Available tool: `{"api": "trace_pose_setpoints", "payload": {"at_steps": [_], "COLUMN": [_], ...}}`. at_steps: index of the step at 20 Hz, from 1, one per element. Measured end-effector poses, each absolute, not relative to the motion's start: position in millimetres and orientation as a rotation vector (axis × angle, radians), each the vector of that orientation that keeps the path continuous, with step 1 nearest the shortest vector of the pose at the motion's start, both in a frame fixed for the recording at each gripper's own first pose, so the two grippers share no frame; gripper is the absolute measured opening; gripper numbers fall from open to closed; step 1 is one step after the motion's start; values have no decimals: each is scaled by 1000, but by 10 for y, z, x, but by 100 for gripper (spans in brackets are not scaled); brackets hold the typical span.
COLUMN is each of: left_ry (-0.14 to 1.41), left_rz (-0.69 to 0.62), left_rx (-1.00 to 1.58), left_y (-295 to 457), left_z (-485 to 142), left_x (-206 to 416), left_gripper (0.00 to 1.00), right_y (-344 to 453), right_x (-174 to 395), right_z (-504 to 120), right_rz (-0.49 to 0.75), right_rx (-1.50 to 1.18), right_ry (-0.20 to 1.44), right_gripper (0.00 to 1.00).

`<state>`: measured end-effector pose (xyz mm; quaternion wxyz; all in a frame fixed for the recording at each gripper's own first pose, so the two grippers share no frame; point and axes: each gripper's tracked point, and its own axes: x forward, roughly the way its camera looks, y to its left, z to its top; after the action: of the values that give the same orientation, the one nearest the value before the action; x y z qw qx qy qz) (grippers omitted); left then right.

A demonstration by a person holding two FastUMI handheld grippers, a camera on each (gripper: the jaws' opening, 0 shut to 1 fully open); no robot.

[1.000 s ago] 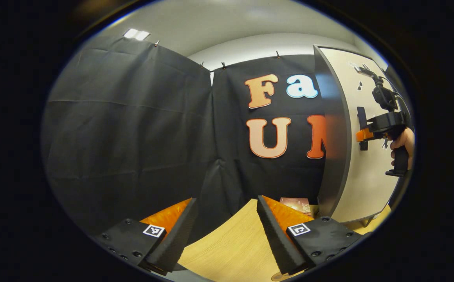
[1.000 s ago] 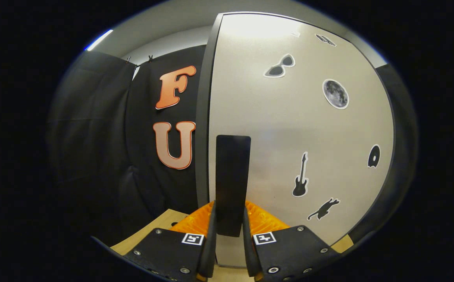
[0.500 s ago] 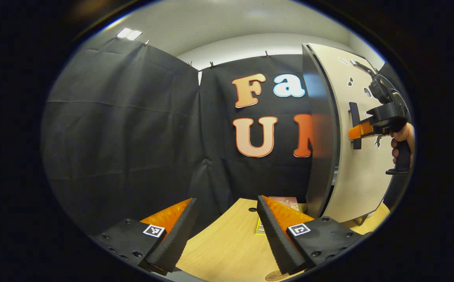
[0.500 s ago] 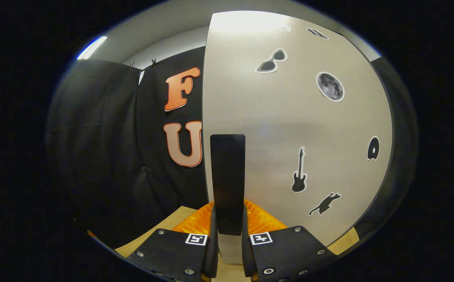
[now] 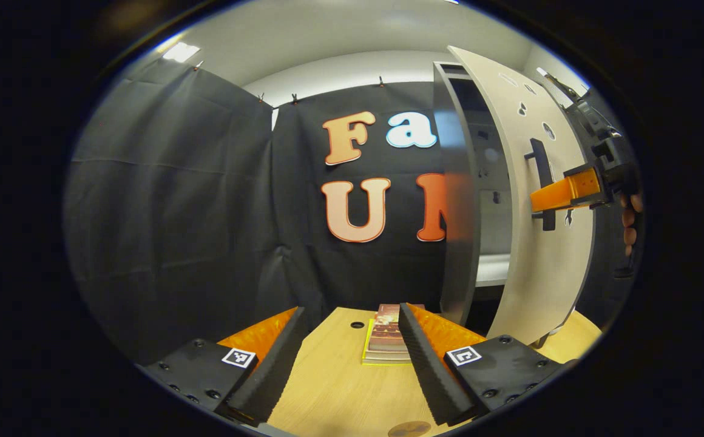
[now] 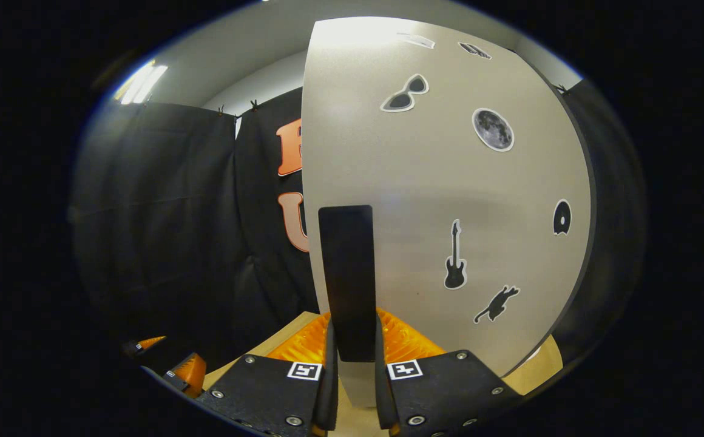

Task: Open the cabinet door with the right hand, grasp the bottle in the cabinet with the left hand and place it on the coaster, then close the cabinet door with the right hand.

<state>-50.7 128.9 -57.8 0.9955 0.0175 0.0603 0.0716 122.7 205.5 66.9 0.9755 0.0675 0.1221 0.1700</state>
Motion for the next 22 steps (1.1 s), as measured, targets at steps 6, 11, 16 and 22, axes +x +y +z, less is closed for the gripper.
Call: {"api": "trace_pose_setpoints", "payload": {"at_steps": [6,11,16,22], "left_ry": [104,104,101,101], "left_rz": [74,9,-63,-137], "left_rx": [33,32,25,23], "left_y": [1003,736,404,30], "left_z": [-516,-537,-540,-556], "left_x": [-382,-302,-257,-270], "left_gripper": [97,97,97,99], "right_y": [1959,1876,1778,1661], "right_x": [1051,1008,915,849], "right_z": [660,649,679,669], "right_rz": [380,381,370,331], "right_rx": [177,196,255,319], "right_ry": [263,255,260,264], "right_gripper": [25,25,25,25]}}
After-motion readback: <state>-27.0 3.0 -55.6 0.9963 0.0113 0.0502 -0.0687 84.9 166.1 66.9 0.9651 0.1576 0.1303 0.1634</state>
